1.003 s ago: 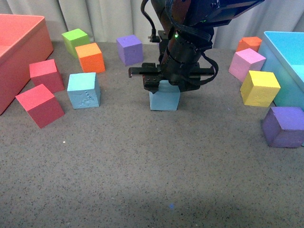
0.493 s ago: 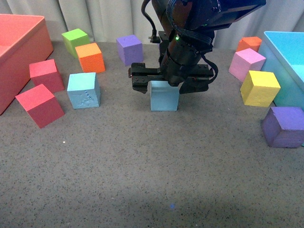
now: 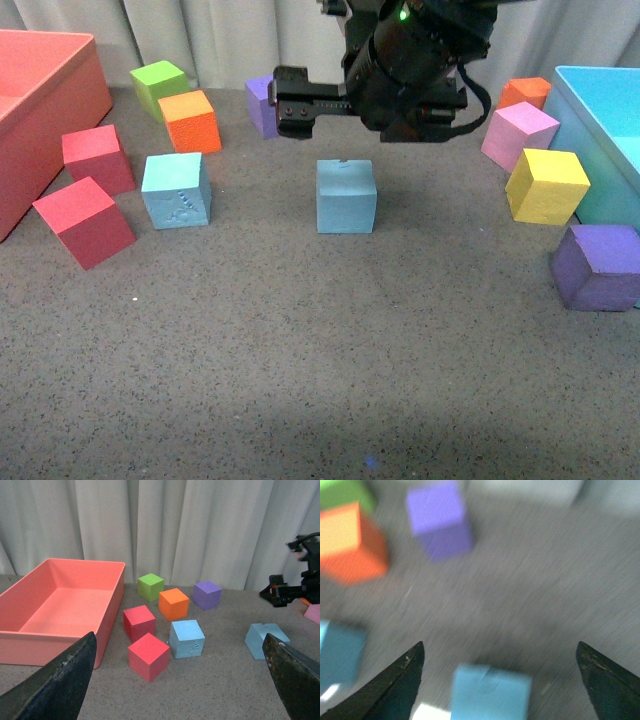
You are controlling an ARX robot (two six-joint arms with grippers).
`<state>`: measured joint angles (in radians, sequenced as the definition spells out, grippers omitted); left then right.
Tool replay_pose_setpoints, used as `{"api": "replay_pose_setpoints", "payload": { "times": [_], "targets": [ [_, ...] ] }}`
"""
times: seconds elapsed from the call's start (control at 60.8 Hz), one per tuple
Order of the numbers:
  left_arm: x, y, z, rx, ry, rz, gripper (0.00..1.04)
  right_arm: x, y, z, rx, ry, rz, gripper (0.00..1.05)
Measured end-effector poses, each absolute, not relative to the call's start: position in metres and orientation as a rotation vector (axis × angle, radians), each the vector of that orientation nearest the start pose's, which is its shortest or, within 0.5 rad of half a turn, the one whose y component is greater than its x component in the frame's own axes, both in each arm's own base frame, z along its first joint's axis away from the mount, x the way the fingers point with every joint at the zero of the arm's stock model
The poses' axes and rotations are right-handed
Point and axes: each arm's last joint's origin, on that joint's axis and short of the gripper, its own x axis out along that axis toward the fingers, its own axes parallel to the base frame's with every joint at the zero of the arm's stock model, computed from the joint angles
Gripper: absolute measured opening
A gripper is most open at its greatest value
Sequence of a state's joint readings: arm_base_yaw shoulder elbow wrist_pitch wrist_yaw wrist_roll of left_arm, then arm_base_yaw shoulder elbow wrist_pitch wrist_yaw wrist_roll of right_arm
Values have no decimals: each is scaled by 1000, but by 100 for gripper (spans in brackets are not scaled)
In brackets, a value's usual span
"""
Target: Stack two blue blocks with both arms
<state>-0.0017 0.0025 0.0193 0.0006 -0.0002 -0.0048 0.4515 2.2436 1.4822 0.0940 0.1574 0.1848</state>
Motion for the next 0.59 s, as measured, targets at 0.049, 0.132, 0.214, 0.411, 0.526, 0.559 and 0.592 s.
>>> {"api": "replay_pose_setpoints", "payload": {
  "times": [0.049,0.132,0.214,0.411,0.526,0.559,0.592],
  "targets": [
    [97,0,170,-4,-17,-3,98,423,193,120,-74,474,105,78],
    [97,0,170,-5,-17,-1,98,398,167,114,-56,280,41,66],
    [97,0,170,-4,-17,1,98,369,133,126,-8,95,17,52],
    [97,0,170,-5,-17,0,98,307,75,153,13,-22,-13,16],
    [97,0,170,-5,-17,-1,98,276,58,146,-5,22,3,1],
    [97,0,170,-5,-17,-1,98,269,54,146,-6,25,6,1],
    [97,0,170,-5,-17,0,98,261,50,148,-5,22,8,1]
  ]
}}
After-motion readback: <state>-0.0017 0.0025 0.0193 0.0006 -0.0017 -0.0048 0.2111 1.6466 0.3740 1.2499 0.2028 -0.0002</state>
